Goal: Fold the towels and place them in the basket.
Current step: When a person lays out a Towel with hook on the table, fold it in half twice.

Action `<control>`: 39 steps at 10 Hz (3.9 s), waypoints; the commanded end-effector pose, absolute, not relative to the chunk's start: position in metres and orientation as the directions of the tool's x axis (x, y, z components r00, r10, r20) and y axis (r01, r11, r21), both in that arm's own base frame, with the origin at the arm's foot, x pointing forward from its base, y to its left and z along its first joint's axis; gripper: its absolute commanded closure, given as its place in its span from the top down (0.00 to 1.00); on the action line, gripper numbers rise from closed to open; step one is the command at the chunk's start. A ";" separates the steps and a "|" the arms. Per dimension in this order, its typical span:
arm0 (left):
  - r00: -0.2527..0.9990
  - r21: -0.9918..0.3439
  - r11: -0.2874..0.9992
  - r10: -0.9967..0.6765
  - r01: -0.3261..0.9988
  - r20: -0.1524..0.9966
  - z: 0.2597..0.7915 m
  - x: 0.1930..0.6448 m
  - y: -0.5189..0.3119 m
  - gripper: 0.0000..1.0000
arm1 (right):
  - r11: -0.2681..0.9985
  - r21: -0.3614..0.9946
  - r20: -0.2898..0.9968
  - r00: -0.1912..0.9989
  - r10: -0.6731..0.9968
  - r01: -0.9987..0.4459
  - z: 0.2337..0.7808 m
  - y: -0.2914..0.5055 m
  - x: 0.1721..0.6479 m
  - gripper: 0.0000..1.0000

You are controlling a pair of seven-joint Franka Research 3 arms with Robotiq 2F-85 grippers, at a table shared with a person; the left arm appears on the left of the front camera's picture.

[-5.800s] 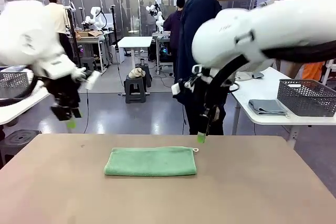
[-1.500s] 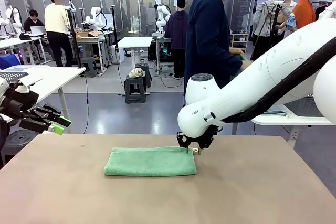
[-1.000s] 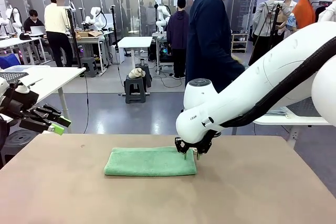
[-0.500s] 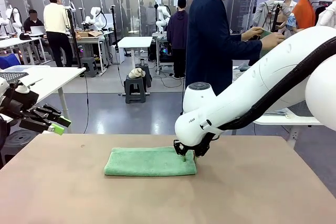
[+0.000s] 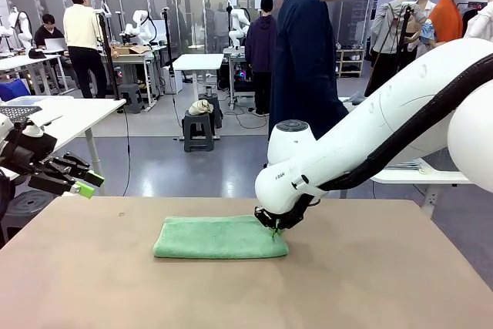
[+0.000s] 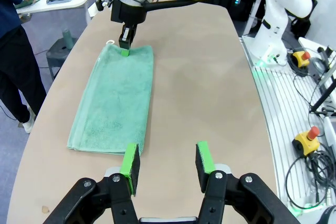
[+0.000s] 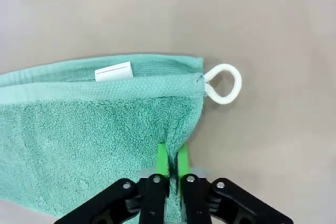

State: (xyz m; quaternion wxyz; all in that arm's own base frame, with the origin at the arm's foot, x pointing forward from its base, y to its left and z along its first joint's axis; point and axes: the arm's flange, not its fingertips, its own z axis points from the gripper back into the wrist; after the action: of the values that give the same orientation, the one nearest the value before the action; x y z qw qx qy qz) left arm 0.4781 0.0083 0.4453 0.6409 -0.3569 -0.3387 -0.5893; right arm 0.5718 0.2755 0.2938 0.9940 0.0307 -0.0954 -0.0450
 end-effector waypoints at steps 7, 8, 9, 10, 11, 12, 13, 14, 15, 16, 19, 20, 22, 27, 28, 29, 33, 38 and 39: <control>0.068 -0.055 0.040 -0.507 0.998 0.859 0.447 0.478 0.010 0.56 | 1.000 0.010 0.246 0.969 -0.022 0.021 0.285 0.230 0.560 0.00; 0.068 -0.055 0.040 -0.507 0.998 0.859 0.447 0.478 0.010 0.56 | 1.000 0.010 0.232 0.973 -0.011 0.008 0.288 0.218 0.556 0.00; 0.068 -0.055 0.040 -0.507 0.998 0.859 0.447 0.478 0.010 0.56 | 1.000 0.010 0.234 0.972 -0.014 0.012 0.291 0.207 0.552 0.00; 0.068 -0.055 0.040 -0.507 0.998 0.859 0.447 0.478 0.010 0.56 | 1.000 0.007 0.233 0.972 -0.022 0.021 0.292 0.194 0.549 0.00; 0.068 -0.055 0.040 -0.507 0.998 0.859 0.447 0.478 0.010 0.56 | 0.999 0.007 0.227 0.973 -0.033 0.032 0.290 0.180 0.546 0.00; 0.068 -0.055 0.040 -0.507 0.998 0.859 0.447 0.478 0.010 0.56 | 0.999 0.008 0.236 0.971 -0.043 0.043 0.288 0.167 0.544 0.00; 0.068 -0.055 0.040 -0.507 0.998 0.859 0.447 0.478 0.010 0.56 | 0.998 0.014 0.251 0.966 -0.057 0.055 0.287 0.156 0.542 0.00; 0.068 -0.055 0.040 -0.507 0.998 0.859 0.447 0.478 0.010 0.56 | 0.998 0.016 0.264 0.962 -0.065 0.063 0.289 0.149 0.542 0.00; 0.068 -0.055 0.040 -0.507 0.998 0.859 0.447 0.478 0.010 0.56 | 0.998 0.010 0.279 0.958 -0.068 0.068 0.294 0.147 0.542 0.00; 0.068 -0.055 0.040 -0.507 0.998 0.859 0.447 0.478 0.010 0.56 | 0.998 -0.004 0.288 0.955 -0.065 0.069 0.304 0.149 0.541 0.00; 0.068 -0.055 0.040 -0.507 0.998 0.859 0.447 0.478 0.010 0.56 | 0.993 -0.056 0.338 0.938 -0.077 0.102 0.360 0.179 0.520 0.00; 0.068 -0.055 0.040 -0.507 0.998 0.859 0.447 0.478 0.010 0.56 | 0.991 -0.087 0.343 0.937 -0.065 0.101 0.384 0.200 0.515 0.00; 0.068 -0.055 0.040 -0.507 0.998 0.859 0.447 0.478 0.010 0.56 | 0.992 -0.093 0.286 0.957 -0.053 0.082 0.416 0.251 0.517 0.00; 0.068 -0.055 0.040 -0.507 0.998 0.859 0.447 0.478 0.010 0.56 | 0.982 -0.148 0.239 0.968 -0.076 0.114 0.420 0.384 0.569 0.00; 0.068 -0.055 0.040 -0.507 0.998 0.859 0.447 0.478 0.010 0.56 | 0.985 -0.110 0.224 0.969 -0.105 0.133 0.410 0.400 0.581 0.00; 0.068 -0.055 0.040 -0.507 0.998 0.859 0.447 0.478 0.010 0.56 | 0.992 -0.056 0.182 0.978 -0.105 0.117 0.401 0.415 0.588 0.00; 0.068 -0.055 0.040 -0.507 0.998 0.859 0.447 0.478 0.010 0.56 | 0.999 -0.008 0.081 0.996 -0.038 0.038 0.378 0.439 0.579 0.00; 0.068 -0.055 0.040 -0.507 0.998 0.859 0.447 0.478 0.010 0.56 | 0.994 -0.070 0.062 0.995 -0.083 0.087 0.348 0.442 0.581 0.00; 0.068 -0.055 0.040 -0.507 0.998 0.859 0.447 0.478 0.010 0.56 | 0.994 -0.059 0.054 0.995 -0.086 0.089 0.343 0.443 0.582 0.00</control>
State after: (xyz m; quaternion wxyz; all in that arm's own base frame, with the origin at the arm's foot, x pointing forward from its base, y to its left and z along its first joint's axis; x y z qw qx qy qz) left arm 0.4784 0.0086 0.4455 0.6408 -0.3569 -0.3387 -0.5893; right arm 0.5802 0.4363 0.3426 0.9988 -0.0321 -0.0239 -0.0297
